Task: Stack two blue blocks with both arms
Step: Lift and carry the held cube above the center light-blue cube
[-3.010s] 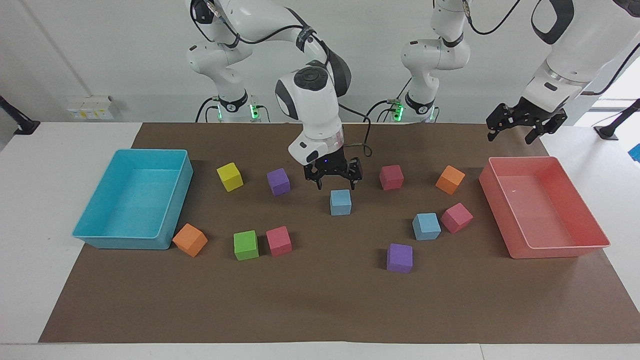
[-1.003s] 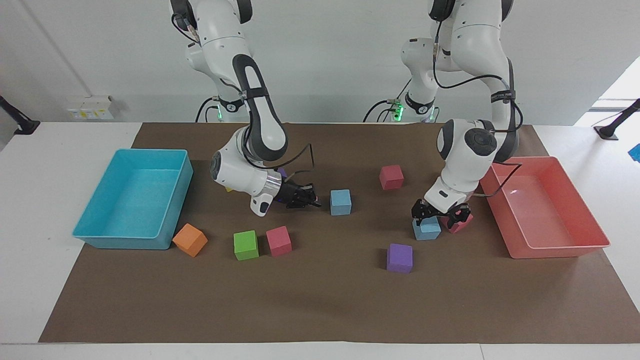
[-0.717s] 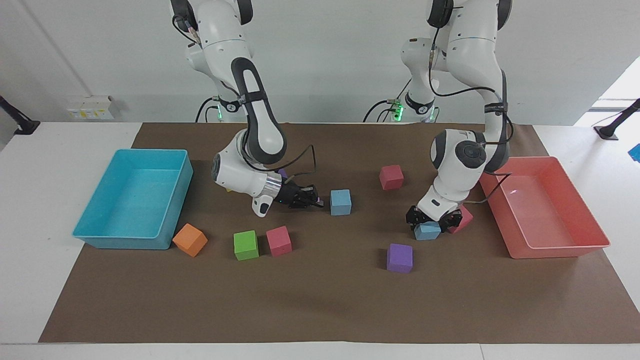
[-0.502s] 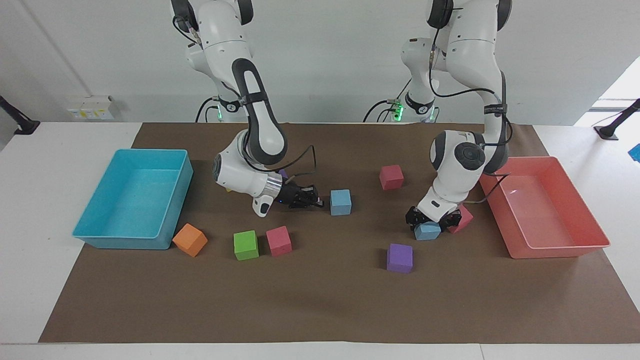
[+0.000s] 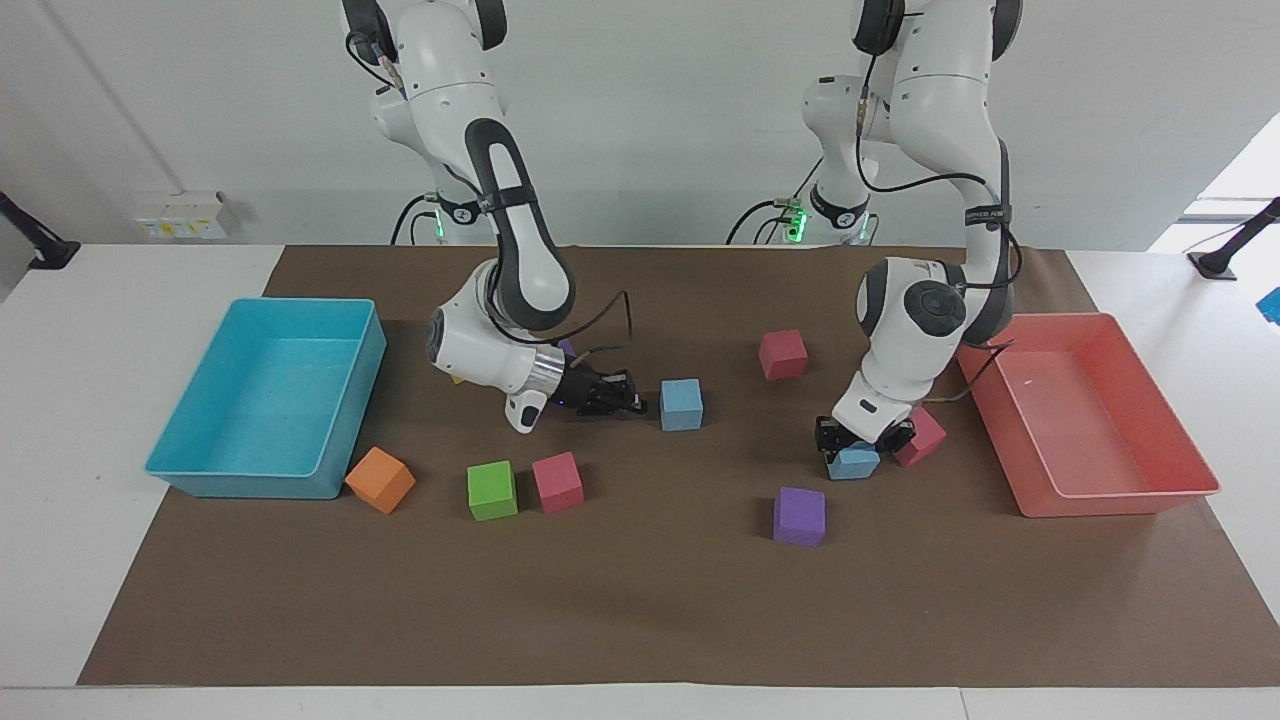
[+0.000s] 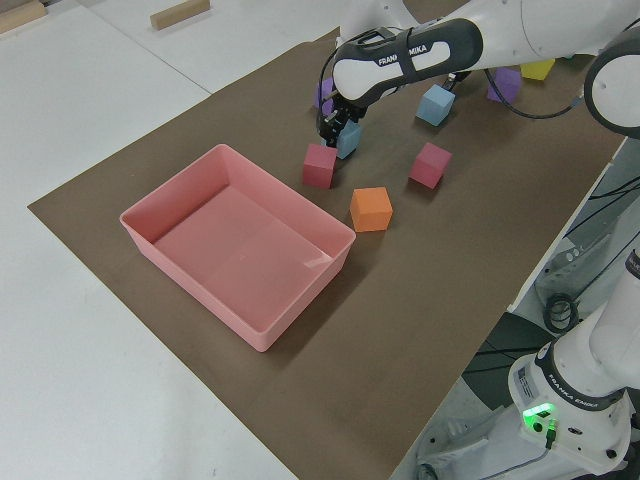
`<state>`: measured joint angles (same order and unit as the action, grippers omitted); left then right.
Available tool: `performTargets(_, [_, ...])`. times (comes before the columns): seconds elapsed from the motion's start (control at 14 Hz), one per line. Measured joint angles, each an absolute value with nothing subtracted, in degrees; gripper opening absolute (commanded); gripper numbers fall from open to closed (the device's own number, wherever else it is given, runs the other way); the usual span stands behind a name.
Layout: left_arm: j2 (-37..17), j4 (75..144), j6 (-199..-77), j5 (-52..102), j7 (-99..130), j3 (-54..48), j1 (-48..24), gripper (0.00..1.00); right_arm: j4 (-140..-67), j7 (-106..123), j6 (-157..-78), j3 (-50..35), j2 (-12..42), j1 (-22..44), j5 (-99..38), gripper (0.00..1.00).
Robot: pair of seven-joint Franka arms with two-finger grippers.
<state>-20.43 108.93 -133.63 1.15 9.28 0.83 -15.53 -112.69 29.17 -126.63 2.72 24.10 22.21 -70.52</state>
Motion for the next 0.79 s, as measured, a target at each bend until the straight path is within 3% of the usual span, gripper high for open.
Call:
performTargets(0.29, [-16.68,105.39,-124.61,1.1,9.87,0.82,-16.37,0.0,-112.74,29.18,-126.69,2.72,24.1,22.21,-70.52,0.0])
performTargets(0.79, [-16.07,102.1,-121.8,-1.42,22.0,0.58,-27.19,0.0,-112.86,29.18,-126.97,2.72,24.1,22.22,-70.52,0.0])
